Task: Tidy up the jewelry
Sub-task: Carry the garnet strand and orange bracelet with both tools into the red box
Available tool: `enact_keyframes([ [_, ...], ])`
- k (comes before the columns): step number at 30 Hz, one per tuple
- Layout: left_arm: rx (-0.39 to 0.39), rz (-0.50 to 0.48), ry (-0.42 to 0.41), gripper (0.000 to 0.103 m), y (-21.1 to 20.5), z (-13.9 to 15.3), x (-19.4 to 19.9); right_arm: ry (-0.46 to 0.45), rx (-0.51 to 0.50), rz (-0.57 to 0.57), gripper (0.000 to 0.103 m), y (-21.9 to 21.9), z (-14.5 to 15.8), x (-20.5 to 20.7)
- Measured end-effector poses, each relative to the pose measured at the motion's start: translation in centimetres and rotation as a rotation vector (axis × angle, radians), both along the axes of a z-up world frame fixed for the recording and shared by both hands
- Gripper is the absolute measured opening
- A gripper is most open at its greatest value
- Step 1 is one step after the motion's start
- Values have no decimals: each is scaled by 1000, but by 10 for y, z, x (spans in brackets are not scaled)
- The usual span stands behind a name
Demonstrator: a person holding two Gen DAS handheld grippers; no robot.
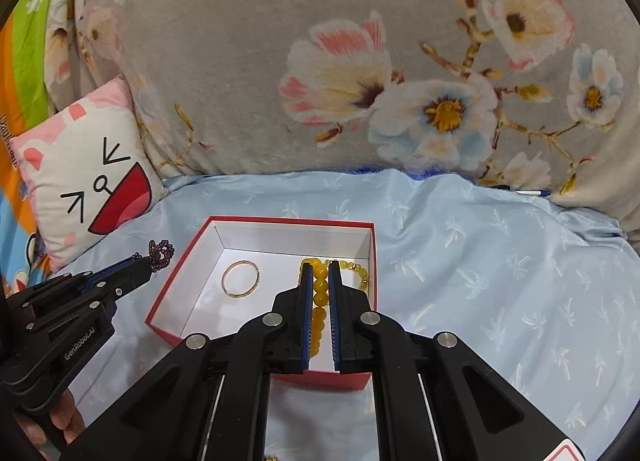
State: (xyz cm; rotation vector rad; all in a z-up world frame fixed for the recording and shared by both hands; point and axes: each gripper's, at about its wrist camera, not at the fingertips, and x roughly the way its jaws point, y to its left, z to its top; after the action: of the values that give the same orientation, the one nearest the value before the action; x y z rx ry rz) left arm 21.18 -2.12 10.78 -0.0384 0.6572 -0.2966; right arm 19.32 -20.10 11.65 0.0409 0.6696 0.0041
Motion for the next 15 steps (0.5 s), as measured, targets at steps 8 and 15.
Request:
enact_keyframes([
  [8, 26, 4, 35, 6, -10, -19, 32, 63, -24, -7, 7, 1, -30, 35],
  [15, 45, 9, 65, 6, -13, -40, 48, 98, -30, -3, 7, 2, -51, 51],
])
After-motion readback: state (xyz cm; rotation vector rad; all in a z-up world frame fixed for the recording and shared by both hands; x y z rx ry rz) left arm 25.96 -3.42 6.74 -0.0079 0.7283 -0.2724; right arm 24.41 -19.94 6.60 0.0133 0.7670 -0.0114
